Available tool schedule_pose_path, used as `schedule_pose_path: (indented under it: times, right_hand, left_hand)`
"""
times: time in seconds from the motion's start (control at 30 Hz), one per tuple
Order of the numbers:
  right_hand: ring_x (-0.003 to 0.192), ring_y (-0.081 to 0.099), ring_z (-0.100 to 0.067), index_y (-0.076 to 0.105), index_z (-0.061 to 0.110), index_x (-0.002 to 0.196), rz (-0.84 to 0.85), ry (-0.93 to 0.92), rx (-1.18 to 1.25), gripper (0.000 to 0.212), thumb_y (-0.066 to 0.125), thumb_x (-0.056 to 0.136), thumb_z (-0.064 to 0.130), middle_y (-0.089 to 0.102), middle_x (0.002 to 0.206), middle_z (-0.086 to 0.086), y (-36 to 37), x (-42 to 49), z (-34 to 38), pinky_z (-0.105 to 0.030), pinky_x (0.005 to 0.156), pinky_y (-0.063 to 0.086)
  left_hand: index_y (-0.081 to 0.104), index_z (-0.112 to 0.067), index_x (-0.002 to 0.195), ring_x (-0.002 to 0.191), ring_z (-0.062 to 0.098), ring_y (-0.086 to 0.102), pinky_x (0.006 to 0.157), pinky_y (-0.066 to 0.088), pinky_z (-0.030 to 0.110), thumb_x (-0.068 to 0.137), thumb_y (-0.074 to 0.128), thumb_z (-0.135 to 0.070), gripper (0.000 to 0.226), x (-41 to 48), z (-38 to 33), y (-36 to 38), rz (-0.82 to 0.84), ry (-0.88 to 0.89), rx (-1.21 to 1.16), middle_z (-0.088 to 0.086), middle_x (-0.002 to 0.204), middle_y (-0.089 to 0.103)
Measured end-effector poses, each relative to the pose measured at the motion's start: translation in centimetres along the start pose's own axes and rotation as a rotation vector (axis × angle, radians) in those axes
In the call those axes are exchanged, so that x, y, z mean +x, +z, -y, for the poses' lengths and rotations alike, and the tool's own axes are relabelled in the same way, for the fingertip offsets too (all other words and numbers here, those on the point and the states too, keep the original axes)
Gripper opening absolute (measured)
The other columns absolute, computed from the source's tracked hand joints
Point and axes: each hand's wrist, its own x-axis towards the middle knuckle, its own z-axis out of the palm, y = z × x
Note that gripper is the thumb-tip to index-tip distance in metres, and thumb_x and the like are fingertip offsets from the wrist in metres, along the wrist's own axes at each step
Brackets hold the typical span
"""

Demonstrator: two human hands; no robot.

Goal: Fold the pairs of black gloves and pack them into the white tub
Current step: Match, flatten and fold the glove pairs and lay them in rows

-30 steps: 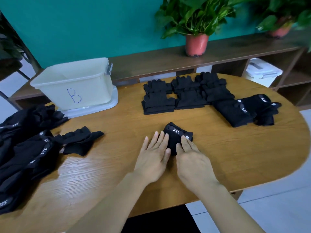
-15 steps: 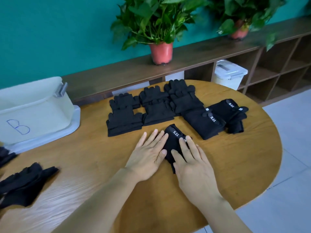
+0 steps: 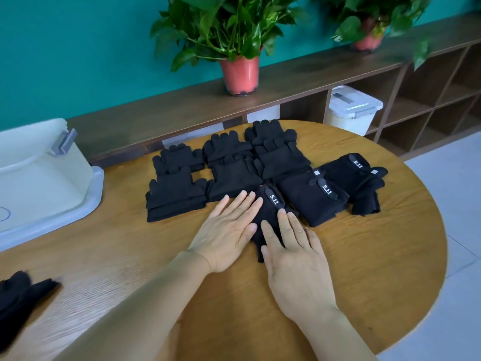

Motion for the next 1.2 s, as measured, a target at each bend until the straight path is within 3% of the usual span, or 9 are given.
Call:
schedule_pose_path:
  times: [0.1,0.33,0.53,0.8,1.07,1.2]
  right_hand:
    - [0.134,0.048,-0.033,0.06,0.014,0.135,0.017,0.004,-0.013,0.053,0.028,0.098,0.035,0.05,0.144,-0.019,-0.2,0.0,0.0,-0.051,0.105,0.044]
    - [0.144,0.033,-0.03,0.048,0.014,0.144,0.014,-0.12,-0.011,0.053,0.028,0.102,0.038,0.043,0.15,-0.018,-1.5,0.0,0.1,-0.052,0.114,0.023]
    - [0.141,0.039,-0.029,0.053,0.012,0.14,-0.024,-0.293,0.052,0.051,0.033,0.098,0.033,0.049,0.146,-0.016,-3.0,-1.2,4.8,-0.05,0.113,0.025]
    - [0.135,0.047,-0.029,0.055,0.01,0.137,-0.039,-0.458,0.139,0.053,0.031,0.096,0.033,0.057,0.138,-0.015,-4.0,-1.5,16.0,-0.047,0.112,0.023]
    - [0.132,0.05,-0.028,0.06,0.013,0.133,-0.016,-0.657,0.172,0.05,0.032,0.096,0.033,0.063,0.13,-0.012,-2.6,-1.4,25.7,-0.049,0.11,0.026]
    - [0.128,0.053,-0.031,0.065,0.013,0.125,-0.053,-0.76,0.193,0.037,0.054,0.092,0.026,0.067,0.123,-0.011,-1.2,-0.6,29.2,-0.049,0.108,0.026]
  left_hand:
    - [-0.01,-0.029,0.156,0.146,0.001,-0.025,0.12,-0.018,0.029,0.096,-0.013,-0.052,0.064,-0.2,-0.1,0.0,-0.049,-0.008,0.05,-0.012,0.162,-0.015]
    - [-0.012,-0.027,0.155,0.147,0.001,-0.024,0.123,-0.011,0.03,0.1,-0.007,-0.052,0.061,-5.8,-1.1,0.2,-0.165,-0.137,-0.034,-0.008,0.164,-0.012]
    - [-0.017,-0.027,0.153,0.147,-0.001,-0.02,0.122,-0.012,0.029,0.098,-0.011,-0.054,0.062,-14.7,0.0,-1.7,-0.244,-0.281,-0.06,-0.01,0.164,-0.01]
    - [-0.002,-0.025,0.154,0.151,0.002,-0.005,0.124,-0.003,0.031,0.1,-0.008,-0.058,0.063,-27.3,5.4,-3.4,-0.401,-0.478,-0.047,-0.008,0.163,0.005]
    - [0.018,-0.015,0.157,0.151,0.006,0.007,0.123,-0.001,0.031,0.105,0.006,-0.047,0.062,-36.9,11.2,-3.2,-0.491,-0.624,-0.003,-0.005,0.161,0.019]
    - [0.034,-0.012,0.153,0.15,0.011,0.017,0.123,0.005,0.033,0.105,0.022,-0.037,0.056,-38.8,14.2,-3.3,-0.511,-0.653,0.067,0.002,0.158,0.034]
